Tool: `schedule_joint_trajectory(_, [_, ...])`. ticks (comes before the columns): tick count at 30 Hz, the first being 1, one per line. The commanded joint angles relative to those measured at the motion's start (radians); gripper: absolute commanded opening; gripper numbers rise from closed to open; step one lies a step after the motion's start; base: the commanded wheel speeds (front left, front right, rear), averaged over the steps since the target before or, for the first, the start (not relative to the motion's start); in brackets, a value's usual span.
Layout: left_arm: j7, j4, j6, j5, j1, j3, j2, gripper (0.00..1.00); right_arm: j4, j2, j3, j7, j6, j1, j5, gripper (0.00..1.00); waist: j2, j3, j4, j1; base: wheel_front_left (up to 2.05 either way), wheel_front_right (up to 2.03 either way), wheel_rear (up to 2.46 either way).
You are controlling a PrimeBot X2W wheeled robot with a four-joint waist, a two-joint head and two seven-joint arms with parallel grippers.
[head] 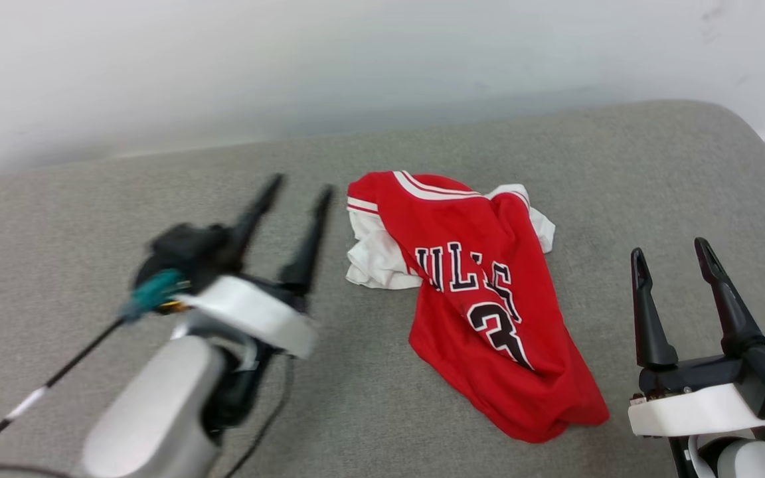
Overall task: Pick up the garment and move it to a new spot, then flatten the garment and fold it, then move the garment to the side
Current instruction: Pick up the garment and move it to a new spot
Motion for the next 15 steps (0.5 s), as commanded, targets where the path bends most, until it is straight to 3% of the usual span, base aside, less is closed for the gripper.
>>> schedule_joint_trajectory(1, [-0.002, -0.021, 0.012, 0.02, 0.049, 0.059, 0.01, 1.0, -0.001, 0.001, -0.004, -0.002, -0.001, 0.012, -0.003, 1.0, -0.0001, -0.017, 0.02, 0.0, 0.0, 0.0, 0.0])
schedule_joint_trajectory(5, [-0.002, -0.086, 0.038, 0.09, 0.18, 0.227, 0.024, 1.0, -0.015, 0.001, -0.015, -0.002, -0.001, 0.018, 0.008, 1.0, -0.0001, -0.038, 0.031, 0.0, 0.0, 0.0, 0.0])
schedule_joint_trajectory(9, [-0.002, -0.135, 0.043, 0.141, 0.289, 0.329, 0.022, 1.0, -0.018, 0.002, 0.009, -0.002, 0.0, 0.029, 0.023, 1.0, -0.0001, -0.058, 0.034, 0.0, 0.0, 0.0, 0.0])
schedule_joint_trajectory(15, [-0.002, -0.184, -0.018, 0.232, 0.508, 0.427, -0.038, 1.0, -0.013, 0.001, 0.059, -0.002, -0.001, 0.056, 0.036, 1.0, -0.0001, -0.068, 0.041, 0.0, 0.0, 0.0, 0.0])
